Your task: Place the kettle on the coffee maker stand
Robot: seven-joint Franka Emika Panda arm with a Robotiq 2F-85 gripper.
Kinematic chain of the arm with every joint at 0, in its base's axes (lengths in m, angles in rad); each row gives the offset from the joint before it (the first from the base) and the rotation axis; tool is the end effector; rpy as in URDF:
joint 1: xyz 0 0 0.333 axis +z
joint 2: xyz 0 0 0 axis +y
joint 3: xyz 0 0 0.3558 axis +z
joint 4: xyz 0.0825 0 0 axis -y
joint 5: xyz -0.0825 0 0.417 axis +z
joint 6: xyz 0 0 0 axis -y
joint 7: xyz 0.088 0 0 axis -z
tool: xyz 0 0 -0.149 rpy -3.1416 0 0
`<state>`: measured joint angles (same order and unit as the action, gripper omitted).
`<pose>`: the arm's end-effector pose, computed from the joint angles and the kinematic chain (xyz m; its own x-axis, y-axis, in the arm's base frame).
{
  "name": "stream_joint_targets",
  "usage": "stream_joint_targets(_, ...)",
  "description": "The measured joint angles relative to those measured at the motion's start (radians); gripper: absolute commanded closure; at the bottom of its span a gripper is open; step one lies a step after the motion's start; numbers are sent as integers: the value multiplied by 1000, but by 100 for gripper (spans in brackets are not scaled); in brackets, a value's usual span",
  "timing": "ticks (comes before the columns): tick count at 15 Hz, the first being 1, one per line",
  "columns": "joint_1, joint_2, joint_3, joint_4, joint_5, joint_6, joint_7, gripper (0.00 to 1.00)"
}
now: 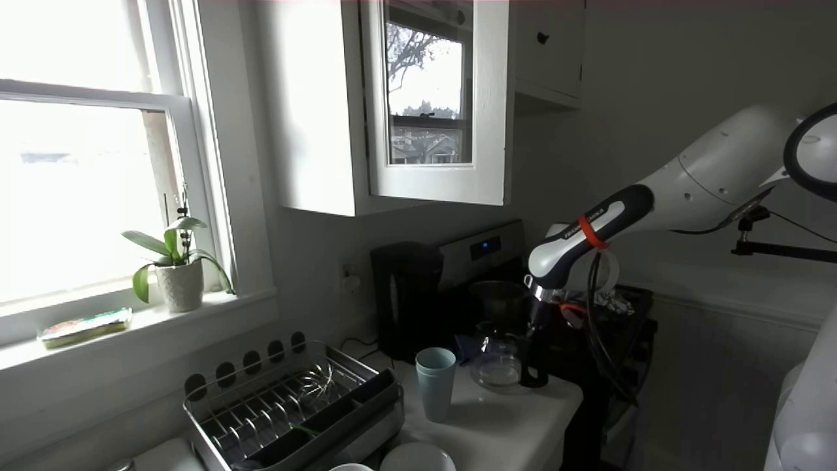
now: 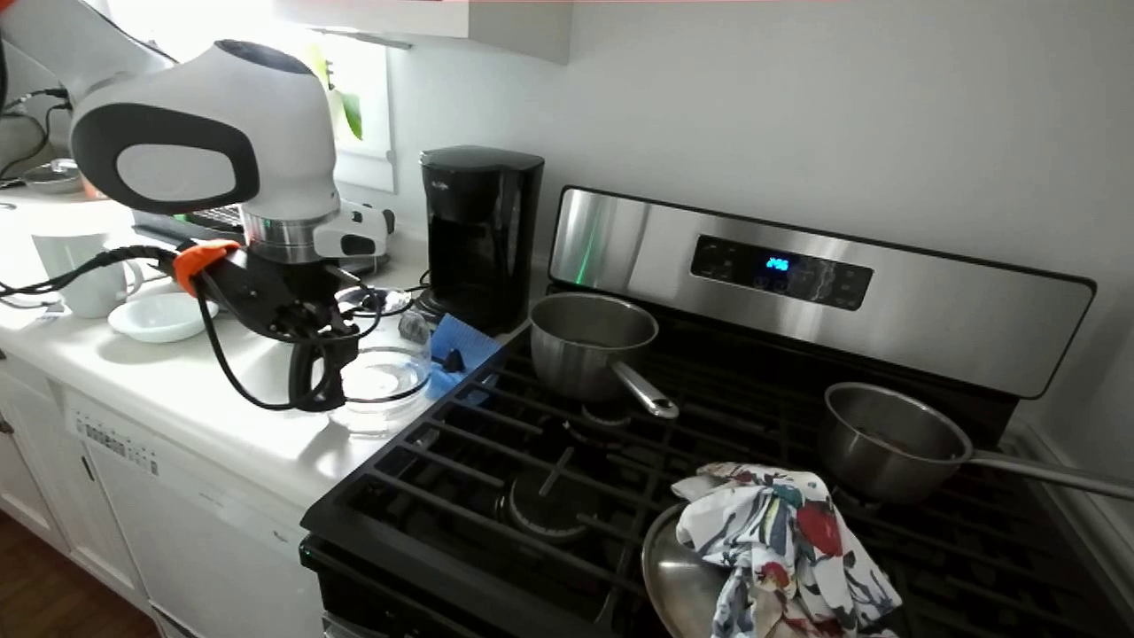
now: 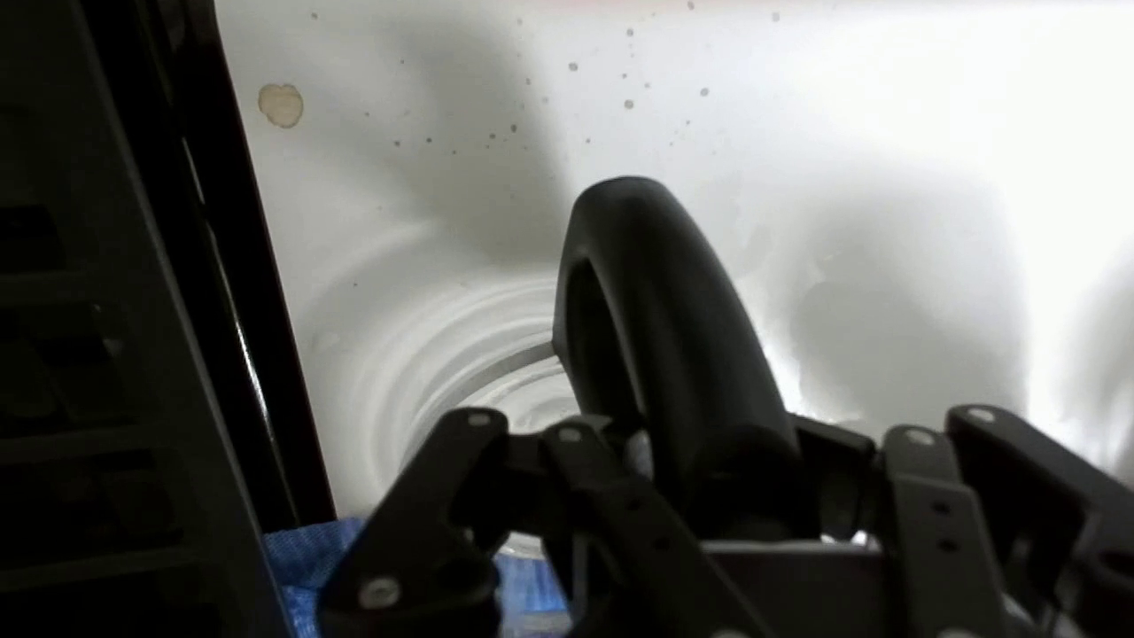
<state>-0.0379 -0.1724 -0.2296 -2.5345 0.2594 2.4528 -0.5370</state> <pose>0.4593 -0.1165 0.3175 0.9846 0.0632 0.1629 0.0889 -0.9838 -0.1557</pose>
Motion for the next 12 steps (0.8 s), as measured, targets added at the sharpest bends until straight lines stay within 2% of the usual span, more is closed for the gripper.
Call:
stream_joint_targets(5,0,1,0,0,2,31,-29,100)
stream_joint_targets(12,2,3,0,0,71,81,-136,100)
